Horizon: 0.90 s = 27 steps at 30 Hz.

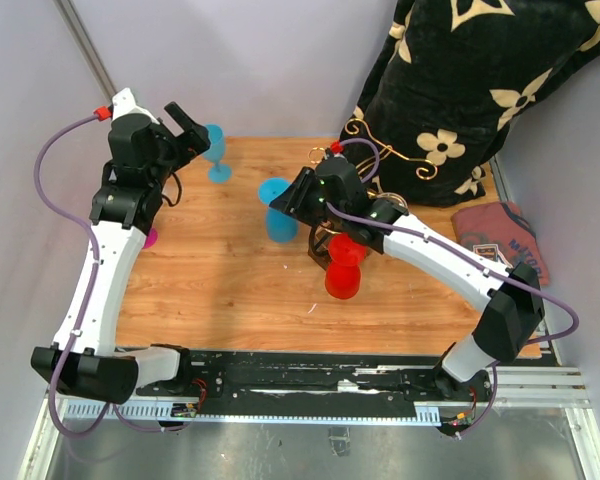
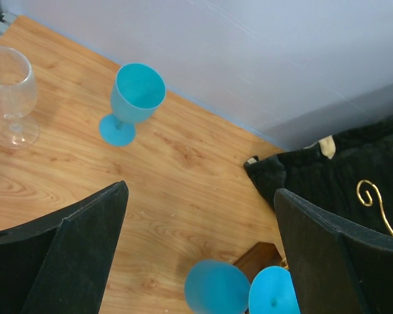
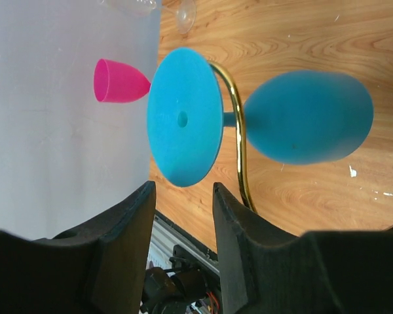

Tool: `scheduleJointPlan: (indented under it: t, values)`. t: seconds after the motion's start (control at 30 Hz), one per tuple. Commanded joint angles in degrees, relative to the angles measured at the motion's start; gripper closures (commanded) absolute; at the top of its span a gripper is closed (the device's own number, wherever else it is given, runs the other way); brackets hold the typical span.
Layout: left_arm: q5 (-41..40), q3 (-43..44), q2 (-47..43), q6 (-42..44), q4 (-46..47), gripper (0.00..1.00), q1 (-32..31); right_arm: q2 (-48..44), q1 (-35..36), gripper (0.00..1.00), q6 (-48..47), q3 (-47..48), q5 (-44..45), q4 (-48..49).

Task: Take the wine glass off the wine glass rack

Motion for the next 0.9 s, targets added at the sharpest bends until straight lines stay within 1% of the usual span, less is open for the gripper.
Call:
scheduleJointPlan:
  t: [0.0, 0.1, 0.17, 0.37, 0.5, 0.67, 0.87]
  values:
    - [1.79, -0.39, -1.28, 0.79, 0.93, 0.00, -0.01, -0.44, -1.76, 0.59, 2.68, -1.13, 2.22, 2.54]
    - [2.36, -0.62, -1.41, 0.79, 1.00, 0.00, 0.04, 0.05, -2.60, 0.59, 3.27, -1.27, 1.62, 2.84]
    - [2.73, -0.79, -1.58, 0.66, 1.26, 0.00, -0.01, -0.04, -2.83, 0.63, 3.58, -2.01, 1.97, 3.97]
    - [3.44, -1.15, -2.38, 0.44, 2.07, 0.00, -0.01, 0.10, -3.48, 0.79, 3.96, -2.71, 2.03, 5.27]
    - [3.57, -1.19, -2.60, 0.35, 2.03, 0.00, -0.01, -0.15, -3.50, 0.86, 4.06, -3.05, 2.20, 5.96]
    - [3.71, -1.28, -2.81, 0.43, 2.14, 0.00, -0.01, -0.32, -4.09, 0.99, 4.63, -4.07, 1.64, 7.82]
    - [3.72, -1.62, -3.12, 0.61, 1.87, 0.00, -0.01, -3.27, -4.21, 0.99, 5.45, -7.15, 1.59, 10.48]
